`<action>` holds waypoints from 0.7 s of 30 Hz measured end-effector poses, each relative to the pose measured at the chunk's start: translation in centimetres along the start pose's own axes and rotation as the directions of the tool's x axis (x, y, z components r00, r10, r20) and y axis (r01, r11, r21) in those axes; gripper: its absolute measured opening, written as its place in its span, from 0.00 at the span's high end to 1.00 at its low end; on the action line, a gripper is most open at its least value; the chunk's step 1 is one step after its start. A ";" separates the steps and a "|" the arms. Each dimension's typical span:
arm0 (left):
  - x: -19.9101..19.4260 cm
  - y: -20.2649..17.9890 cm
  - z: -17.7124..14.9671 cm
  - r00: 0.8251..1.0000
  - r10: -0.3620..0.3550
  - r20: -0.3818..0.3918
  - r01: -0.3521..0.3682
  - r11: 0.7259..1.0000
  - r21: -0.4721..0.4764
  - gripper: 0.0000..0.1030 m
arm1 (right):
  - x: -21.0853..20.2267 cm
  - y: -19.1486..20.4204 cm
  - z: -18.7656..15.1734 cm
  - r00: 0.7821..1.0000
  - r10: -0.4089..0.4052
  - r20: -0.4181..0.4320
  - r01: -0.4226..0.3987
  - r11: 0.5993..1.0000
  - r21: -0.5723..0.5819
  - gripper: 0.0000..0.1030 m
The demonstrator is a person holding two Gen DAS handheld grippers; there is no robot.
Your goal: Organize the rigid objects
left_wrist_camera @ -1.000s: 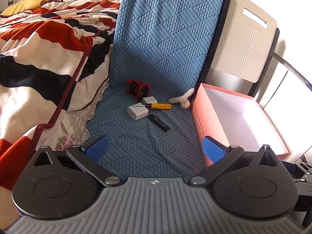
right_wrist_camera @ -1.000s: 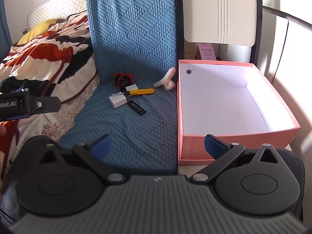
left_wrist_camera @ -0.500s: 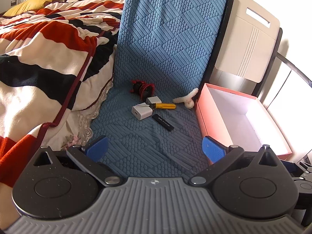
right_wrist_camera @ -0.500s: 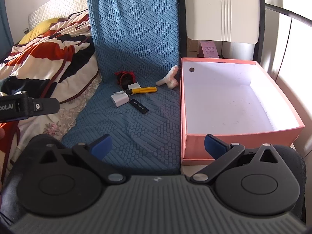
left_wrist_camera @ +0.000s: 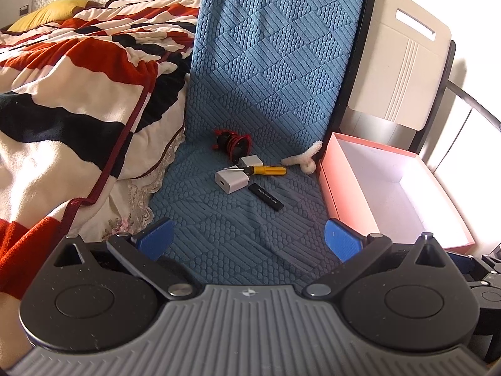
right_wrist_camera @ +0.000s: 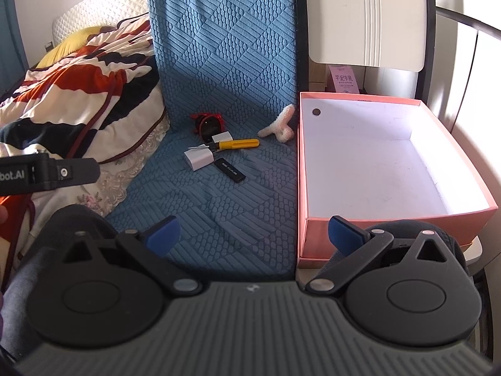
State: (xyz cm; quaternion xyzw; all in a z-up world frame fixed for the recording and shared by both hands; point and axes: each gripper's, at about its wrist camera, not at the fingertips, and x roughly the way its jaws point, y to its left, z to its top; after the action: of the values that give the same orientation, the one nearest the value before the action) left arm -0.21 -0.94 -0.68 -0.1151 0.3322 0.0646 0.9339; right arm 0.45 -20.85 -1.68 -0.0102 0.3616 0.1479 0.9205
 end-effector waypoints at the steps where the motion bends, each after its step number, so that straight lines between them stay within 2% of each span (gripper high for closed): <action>1: 0.1 0.0 0.1 1.000 0.001 -0.003 -0.001 1.000 -0.004 0.00 | 0.0 0.0 -0.1 1.000 0.001 0.005 -0.001 1.000 0.003 0.00; 9: 0.4 -1.0 0.1 1.000 -0.023 -0.004 0.023 1.000 0.005 0.00 | -0.1 0.0 -0.2 1.000 0.004 -0.001 -0.004 1.000 -0.001 0.00; 21: 0.9 -0.6 0.0 1.000 -0.015 -0.010 0.015 1.000 -0.002 0.00 | 0.3 -0.1 -0.2 1.000 0.027 -0.011 -0.027 1.000 0.010 0.00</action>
State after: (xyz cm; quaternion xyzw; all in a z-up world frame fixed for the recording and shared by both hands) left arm 0.58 -1.51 -1.11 -0.1189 0.3359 0.0575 0.9326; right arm 0.60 -20.92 -2.01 -0.0015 0.3674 0.1585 0.9165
